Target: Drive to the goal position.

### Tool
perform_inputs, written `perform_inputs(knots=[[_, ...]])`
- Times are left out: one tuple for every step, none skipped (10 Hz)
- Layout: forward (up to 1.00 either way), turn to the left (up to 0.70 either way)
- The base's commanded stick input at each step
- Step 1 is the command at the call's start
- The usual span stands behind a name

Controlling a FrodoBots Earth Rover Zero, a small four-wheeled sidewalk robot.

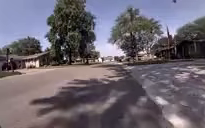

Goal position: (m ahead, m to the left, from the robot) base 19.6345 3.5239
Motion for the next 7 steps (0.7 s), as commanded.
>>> perform_inputs(knots=[[0.69, 0.03], [0.69, 0.03], [0.69, 0.03], [0.69, 0.03], [0.69, 0.03], [0.69, 0.03], [0.69, -0.02]])
